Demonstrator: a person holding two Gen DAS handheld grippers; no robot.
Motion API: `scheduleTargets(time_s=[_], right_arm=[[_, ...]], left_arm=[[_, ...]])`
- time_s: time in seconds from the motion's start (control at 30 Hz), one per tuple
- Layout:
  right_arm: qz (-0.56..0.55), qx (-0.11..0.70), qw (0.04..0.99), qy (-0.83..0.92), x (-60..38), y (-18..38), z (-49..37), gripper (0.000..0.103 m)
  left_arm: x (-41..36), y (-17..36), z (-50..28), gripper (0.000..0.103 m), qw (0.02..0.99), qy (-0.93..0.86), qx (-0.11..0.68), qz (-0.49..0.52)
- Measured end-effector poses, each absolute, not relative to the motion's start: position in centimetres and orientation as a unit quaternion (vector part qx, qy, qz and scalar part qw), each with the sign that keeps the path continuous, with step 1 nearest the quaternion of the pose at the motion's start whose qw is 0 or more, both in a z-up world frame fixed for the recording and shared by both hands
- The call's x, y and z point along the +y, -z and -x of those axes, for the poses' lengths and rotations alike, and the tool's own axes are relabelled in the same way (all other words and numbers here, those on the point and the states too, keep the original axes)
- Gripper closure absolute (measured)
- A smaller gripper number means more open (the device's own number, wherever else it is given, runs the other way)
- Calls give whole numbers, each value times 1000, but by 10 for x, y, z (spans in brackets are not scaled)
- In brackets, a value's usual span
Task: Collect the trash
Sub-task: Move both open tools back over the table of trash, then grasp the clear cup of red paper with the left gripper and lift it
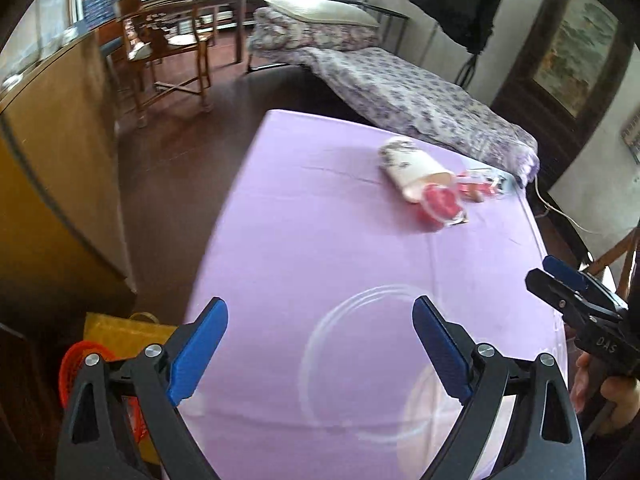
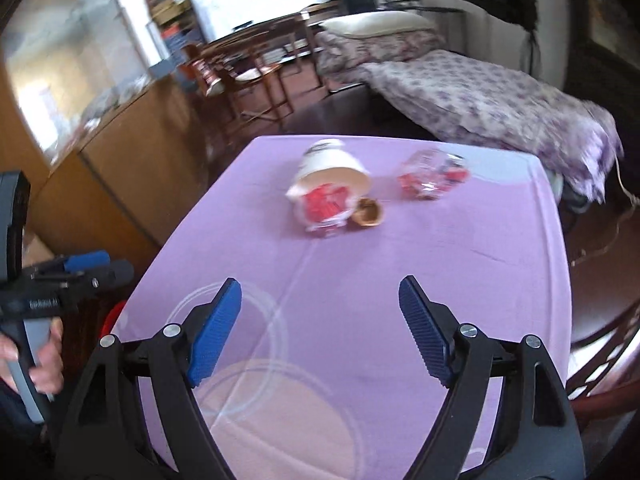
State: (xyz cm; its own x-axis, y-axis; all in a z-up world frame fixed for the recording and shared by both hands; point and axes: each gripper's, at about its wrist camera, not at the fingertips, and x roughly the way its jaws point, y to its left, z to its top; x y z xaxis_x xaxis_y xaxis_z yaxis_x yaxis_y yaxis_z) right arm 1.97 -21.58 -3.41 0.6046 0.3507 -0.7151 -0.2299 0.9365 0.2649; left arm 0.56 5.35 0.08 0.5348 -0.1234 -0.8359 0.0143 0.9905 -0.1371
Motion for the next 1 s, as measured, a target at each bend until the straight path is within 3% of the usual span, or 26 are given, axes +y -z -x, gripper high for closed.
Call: scheduleTargets(time_s=[0.37, 1.0], right_arm=[[-126, 417, 895, -94, -277, 47, -35, 21], [-100, 410, 906, -33, -292, 50, -35, 15]], left_arm=[[-13, 24, -48, 11, 863, 81, 496, 49], [-57, 30, -82, 11, 871, 94, 481, 34]])
